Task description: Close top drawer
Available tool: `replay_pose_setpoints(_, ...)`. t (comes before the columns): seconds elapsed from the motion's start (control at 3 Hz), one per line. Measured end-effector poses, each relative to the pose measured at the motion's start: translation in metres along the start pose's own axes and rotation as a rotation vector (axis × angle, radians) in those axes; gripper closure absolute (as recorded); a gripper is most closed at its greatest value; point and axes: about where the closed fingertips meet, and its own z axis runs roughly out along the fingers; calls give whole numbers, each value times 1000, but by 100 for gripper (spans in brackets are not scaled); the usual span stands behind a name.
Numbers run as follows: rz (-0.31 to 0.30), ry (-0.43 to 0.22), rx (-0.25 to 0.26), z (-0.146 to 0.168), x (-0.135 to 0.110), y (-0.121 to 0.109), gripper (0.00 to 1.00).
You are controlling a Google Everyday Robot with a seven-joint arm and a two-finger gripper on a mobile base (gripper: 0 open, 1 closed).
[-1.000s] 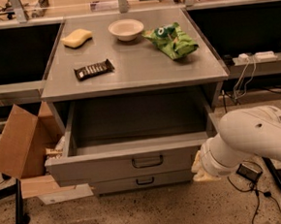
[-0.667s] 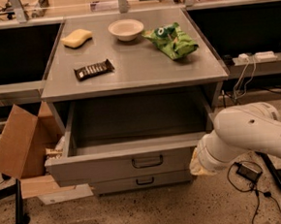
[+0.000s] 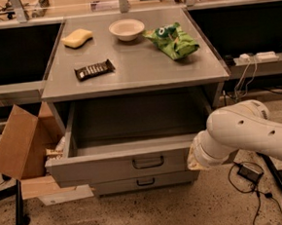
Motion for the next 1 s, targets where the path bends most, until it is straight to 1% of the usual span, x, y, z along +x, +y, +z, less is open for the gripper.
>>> replay_pose_setpoints(0.33, 13, -6, 18, 0, -2, -8, 84)
replay_pose_setpoints(1.0, 13, -6, 18, 0, -2, -8, 37)
